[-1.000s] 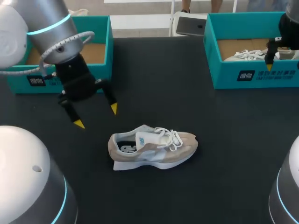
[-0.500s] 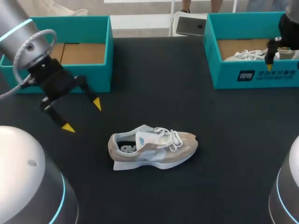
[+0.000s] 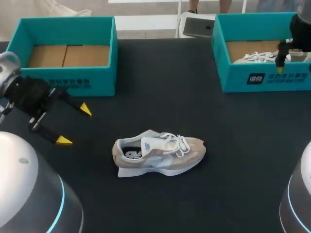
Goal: Take the shoe out of the shoebox, open the shoe tongue, remove and reinsert the insole, then place the shoe into the shoebox
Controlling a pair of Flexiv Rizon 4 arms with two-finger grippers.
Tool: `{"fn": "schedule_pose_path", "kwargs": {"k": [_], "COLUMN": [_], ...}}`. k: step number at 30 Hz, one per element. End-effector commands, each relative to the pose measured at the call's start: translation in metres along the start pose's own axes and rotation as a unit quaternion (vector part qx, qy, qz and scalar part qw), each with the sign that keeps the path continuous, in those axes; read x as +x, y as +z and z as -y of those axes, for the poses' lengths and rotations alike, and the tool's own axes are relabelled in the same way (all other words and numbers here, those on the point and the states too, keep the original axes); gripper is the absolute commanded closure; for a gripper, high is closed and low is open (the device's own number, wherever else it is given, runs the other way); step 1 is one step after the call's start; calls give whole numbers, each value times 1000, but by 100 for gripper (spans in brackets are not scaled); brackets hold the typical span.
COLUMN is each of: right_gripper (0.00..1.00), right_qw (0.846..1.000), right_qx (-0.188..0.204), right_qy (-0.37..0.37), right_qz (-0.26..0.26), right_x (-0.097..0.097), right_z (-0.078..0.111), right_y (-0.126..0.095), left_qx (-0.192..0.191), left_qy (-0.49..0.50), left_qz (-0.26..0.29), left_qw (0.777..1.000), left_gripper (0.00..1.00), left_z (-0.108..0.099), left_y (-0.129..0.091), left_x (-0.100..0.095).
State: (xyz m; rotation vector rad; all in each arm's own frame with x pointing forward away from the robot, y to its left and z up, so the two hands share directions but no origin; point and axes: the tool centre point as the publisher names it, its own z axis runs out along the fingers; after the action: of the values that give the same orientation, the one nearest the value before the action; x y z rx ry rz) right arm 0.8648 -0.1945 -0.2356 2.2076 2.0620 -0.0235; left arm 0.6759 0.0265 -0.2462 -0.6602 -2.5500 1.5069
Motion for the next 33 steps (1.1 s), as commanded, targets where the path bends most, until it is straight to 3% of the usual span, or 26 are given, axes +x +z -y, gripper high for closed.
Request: {"fn": "schedule_pose_path", "kwargs": {"k": [1, 8, 14, 20, 33], "right_gripper": [0, 0, 0, 0, 0], "right_qw": [1000, 1000, 1000, 1000, 1000], "right_qx": [-1, -1, -1, -1, -1], "right_qy": [0, 0, 0, 0, 0], "right_qz": [1, 1, 1, 1, 1], "right_x": [0, 0, 0, 0, 0], "right_z": [0, 0, 0, 0, 0], "right_y": [0, 0, 0, 0, 0], "left_qx": [10, 10, -2, 15, 16], "left_qy": [1, 1, -47, -107, -130], "left_qz": [48, 48, 91, 139, 132], "left_qw": [999, 999, 995, 984, 983], "left_gripper": [0, 0, 0, 0, 0], "left_z": [-4, -4, -31, -55, -70], "left_y": [2, 2, 18, 38, 57], "left_x": [5, 5, 17, 23, 27]}}
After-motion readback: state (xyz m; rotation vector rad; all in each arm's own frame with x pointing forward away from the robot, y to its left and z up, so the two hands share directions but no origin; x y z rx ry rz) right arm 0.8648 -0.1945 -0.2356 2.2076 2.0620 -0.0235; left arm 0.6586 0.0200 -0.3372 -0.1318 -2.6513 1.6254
